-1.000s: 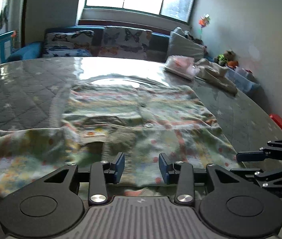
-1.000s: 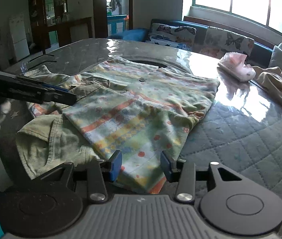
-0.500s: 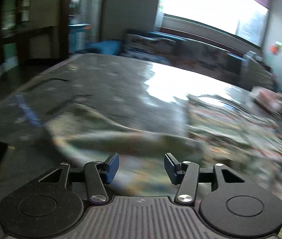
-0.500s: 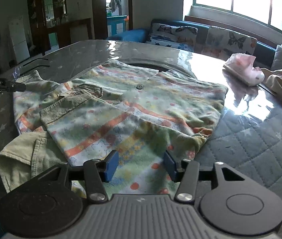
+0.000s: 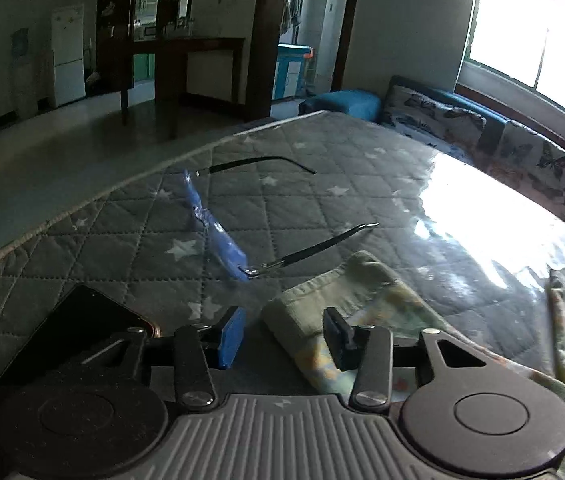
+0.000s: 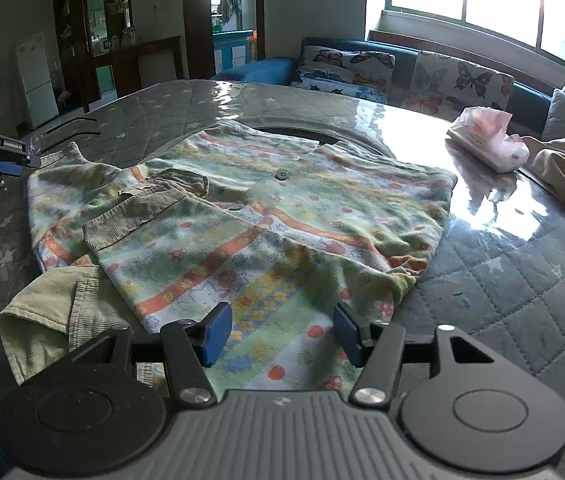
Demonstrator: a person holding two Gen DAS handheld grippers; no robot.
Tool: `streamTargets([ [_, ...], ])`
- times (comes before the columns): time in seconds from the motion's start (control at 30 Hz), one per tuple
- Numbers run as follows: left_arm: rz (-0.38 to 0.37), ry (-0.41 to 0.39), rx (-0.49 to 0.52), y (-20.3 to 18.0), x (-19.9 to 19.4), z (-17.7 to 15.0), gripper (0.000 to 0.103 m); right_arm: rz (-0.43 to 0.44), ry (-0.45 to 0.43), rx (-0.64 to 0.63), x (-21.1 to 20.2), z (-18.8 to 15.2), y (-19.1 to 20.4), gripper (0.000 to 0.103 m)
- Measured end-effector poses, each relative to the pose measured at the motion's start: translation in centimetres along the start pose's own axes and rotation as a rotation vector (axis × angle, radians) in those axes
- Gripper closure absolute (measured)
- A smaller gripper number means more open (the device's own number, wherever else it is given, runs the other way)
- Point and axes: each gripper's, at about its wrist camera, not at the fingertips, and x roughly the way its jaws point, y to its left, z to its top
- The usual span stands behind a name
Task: Fold clothes
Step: 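Lift the sleeve with the left gripper and fold it over the shirt body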
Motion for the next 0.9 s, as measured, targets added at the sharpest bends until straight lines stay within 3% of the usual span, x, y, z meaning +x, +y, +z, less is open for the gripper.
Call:
streamTargets([
  [0.07, 0.005, -0.008, 0.011, -0.1, 0.4, -0.1, 0.059, -0.001, 0.001, 0.002, 0.0, 0.0, 0.0, 0.045],
  [0.23, -0.030, -0.016, 0.037, -1.0, 0.7, -0.1, 0.088, -0.003, 0.002, 0.004, 0.2, 0.0, 0.2, 0.042],
  [0.5, -0.161, -0.039, 0.007, -2.2, -2.8, 0.3, 0.093, -0.006, -0.014, 0.017, 0.0, 0.0, 0.2, 0.042],
  [0.6, -0.273, -0.032, 0.007, -4.2, -5.2, 0.5, 0.093, -0.006, -0.028, 0.024, -0.2, 0.0, 0.2, 0.042],
  [0.9, -0.710, -0.030, 0.142, -14.1, -12.3, -0.9, 0.093, -0.017, -0.078, 0.056, -2.1, -0.6, -0.2, 0.042],
])
